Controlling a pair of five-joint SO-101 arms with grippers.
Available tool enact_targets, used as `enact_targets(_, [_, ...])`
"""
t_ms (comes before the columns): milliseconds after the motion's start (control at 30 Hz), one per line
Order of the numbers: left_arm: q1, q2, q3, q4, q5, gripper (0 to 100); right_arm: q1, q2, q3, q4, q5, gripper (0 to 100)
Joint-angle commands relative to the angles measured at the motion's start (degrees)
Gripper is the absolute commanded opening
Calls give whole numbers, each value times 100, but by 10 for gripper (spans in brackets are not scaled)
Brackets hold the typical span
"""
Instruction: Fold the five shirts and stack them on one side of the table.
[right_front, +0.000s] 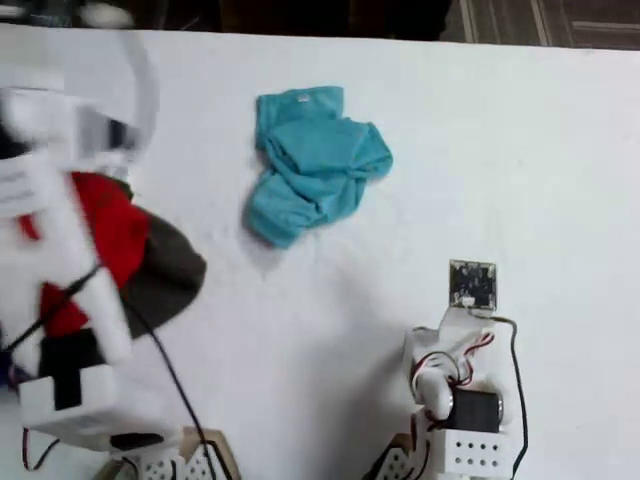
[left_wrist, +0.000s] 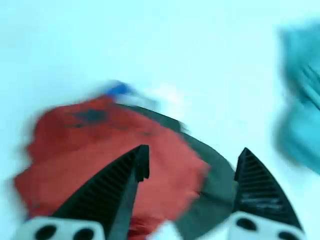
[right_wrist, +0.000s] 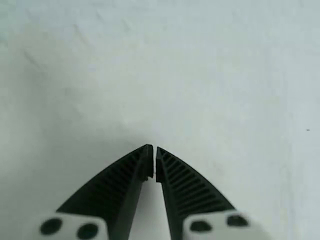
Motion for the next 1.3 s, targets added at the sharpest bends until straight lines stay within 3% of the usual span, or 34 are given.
enact_targets(0, [580, -264, 1200, -334, 343, 293, -198, 40, 62, 22, -18, 20])
enact_targets(167, [642, -281, 2062, -774, 607, 293, -444, 40, 62, 22, -26, 19])
enact_targets(500, [695, -264, 2141, -712, 615, 293, -1112, 31, 62, -374, -44, 20])
enact_targets(700, [695, -273, 2141, -712, 615, 293, -708, 31, 62, -1648, -18, 20])
enact_targets(867, [695, -273, 2141, -712, 615, 293, -57, 31, 53, -1719, 35, 19])
enact_targets(1000, [703, -273, 2132, -712, 615, 293, 356, -40, 44, -2730, 492, 19])
enact_targets(1267, [703, -264, 2132, -765, 615, 293, 242, 66, -1055, -2897, 492, 19])
